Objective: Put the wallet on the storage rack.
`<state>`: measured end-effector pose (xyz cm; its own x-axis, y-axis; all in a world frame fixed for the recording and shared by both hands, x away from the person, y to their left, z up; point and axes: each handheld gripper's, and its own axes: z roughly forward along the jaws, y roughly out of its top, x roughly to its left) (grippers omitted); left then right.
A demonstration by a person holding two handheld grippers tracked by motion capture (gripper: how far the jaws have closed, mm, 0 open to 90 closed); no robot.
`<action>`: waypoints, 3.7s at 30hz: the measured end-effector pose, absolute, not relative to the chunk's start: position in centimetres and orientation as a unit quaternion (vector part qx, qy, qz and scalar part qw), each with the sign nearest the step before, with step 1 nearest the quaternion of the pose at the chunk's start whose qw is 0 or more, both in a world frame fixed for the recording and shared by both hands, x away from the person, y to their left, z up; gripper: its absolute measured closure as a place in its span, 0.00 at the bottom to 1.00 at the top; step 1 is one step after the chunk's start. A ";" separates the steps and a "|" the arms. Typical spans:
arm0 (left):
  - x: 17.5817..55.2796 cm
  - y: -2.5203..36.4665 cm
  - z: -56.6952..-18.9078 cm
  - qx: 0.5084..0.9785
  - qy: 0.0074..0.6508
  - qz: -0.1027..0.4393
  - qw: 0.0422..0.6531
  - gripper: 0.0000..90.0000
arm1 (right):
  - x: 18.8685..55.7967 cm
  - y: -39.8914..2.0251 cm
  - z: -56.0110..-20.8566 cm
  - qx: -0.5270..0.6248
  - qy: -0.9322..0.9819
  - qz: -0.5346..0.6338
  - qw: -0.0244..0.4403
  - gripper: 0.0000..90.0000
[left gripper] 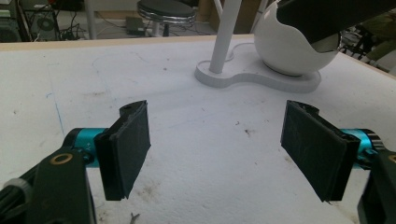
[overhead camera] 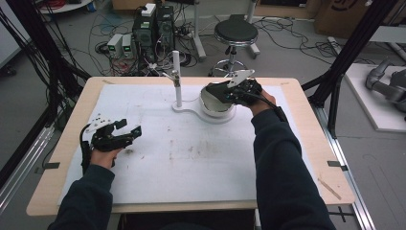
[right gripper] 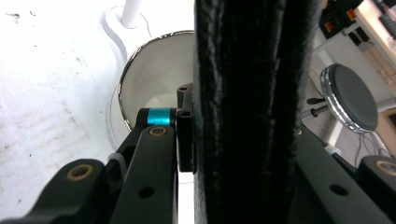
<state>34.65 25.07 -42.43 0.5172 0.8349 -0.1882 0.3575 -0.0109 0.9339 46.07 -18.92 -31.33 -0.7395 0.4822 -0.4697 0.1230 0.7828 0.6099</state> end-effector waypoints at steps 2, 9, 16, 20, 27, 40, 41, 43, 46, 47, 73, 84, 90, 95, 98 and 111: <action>34.7 25.1 -42.4 0.677 0.441 0.218 0.547 0.27 | 46.4 -18.6 -31.7 0.168 0.892 0.278 0.313 0.81; 34.6 25.1 -42.4 0.678 0.441 0.217 0.547 0.27 | 46.4 -17.2 -32.6 0.151 0.901 0.269 0.305 0.70; 34.6 25.0 -42.4 0.677 0.440 0.218 0.548 0.27 | 45.2 -19.0 -32.6 0.172 0.887 0.302 0.303 0.64; 34.6 25.0 -42.4 0.680 0.440 0.218 0.545 0.27 | 44.5 -20.7 -32.5 0.189 0.878 0.325 0.296 0.61; 34.6 25.0 -42.4 0.681 0.439 0.218 0.545 0.27 | 44.0 -22.4 -31.7 0.202 0.873 0.346 0.276 0.72; 34.6 25.0 -42.4 0.677 0.442 0.217 0.547 0.27 | 43.5 -20.0 -29.8 0.051 0.887 0.257 0.379 0.86; 34.6 25.0 -42.4 0.677 0.442 0.218 0.547 0.27 | 43.6 -19.8 -29.8 0.045 0.890 0.253 0.377 0.86; 34.6 25.0 -42.4 0.677 0.441 0.217 0.547 0.27 | 43.7 -19.5 -29.9 0.036 0.894 0.252 0.370 0.86; 34.6 25.1 -42.4 0.677 0.442 0.217 0.547 0.27 | 43.6 -19.2 -30.4 0.029 0.900 0.258 0.350 0.86; 34.6 25.0 -42.4 0.677 0.441 0.217 0.548 0.27 | 43.6 -19.1 -30.5 0.027 0.901 0.262 0.345 0.86; 34.6 24.9 -42.4 0.680 0.440 0.216 0.545 0.27 | 42.8 -21.3 -34.9 0.216 0.843 0.471 0.145 0.45; 34.6 24.8 -42.4 0.682 0.441 0.213 0.544 0.27 | 42.8 -21.4 -35.5 0.213 0.846 0.468 0.145 0.57; 34.6 24.8 -42.4 0.682 0.439 0.213 0.544 0.27 | 42.8 -21.4 -35.4 0.213 0.845 0.470 0.142 0.62; 34.6 24.9 -42.4 0.681 0.440 0.214 0.544 0.27 | 42.7 -21.4 -35.5 0.236 0.842 0.463 0.146 0.47; 34.6 25.0 -42.5 0.681 0.442 0.214 0.544 0.27 | 42.2 -21.8 -35.3 0.247 0.836 0.462 0.164 0.42; 34.7 24.9 -42.6 0.680 0.442 0.211 0.546 0.27 | 39.2 -27.9 -35.2 0.317 0.788 0.477 0.227 0.31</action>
